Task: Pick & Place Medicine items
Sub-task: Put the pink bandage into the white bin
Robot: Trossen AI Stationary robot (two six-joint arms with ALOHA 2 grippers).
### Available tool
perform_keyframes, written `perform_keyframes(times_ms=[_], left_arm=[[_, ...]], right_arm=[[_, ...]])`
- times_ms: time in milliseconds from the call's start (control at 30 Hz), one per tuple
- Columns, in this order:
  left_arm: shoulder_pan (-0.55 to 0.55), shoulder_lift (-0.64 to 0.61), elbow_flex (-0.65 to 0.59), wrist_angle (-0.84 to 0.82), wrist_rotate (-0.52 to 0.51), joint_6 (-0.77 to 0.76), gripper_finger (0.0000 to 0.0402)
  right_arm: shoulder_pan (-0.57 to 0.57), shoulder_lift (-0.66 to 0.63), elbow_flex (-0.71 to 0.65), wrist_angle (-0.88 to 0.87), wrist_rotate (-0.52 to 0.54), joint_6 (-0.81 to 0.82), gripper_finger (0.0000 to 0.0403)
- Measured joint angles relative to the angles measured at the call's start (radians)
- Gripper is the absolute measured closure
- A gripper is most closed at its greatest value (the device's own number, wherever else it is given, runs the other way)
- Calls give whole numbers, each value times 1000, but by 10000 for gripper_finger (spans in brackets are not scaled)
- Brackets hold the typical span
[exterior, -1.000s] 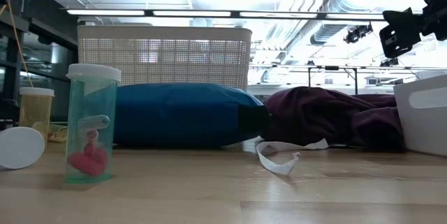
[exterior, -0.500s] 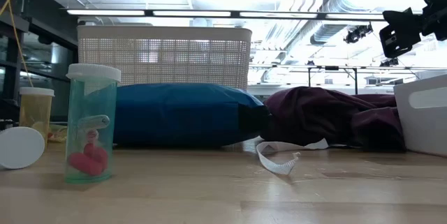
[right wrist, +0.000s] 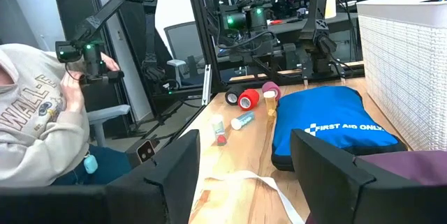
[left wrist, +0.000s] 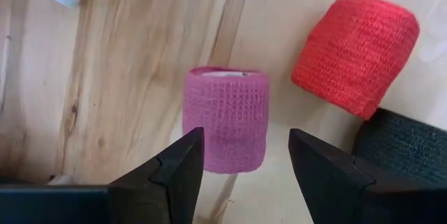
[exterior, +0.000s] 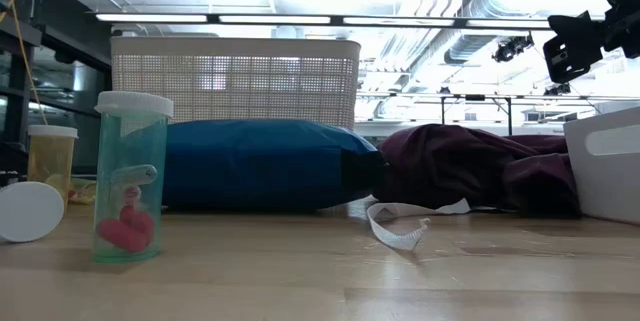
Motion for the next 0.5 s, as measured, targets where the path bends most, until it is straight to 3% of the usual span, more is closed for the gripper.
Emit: perform_keyframes(times_ms=[500], left_arm=[[0, 5, 0, -44, 0, -78, 201]], right_arm=[[0, 0, 0, 0, 0, 0, 192]])
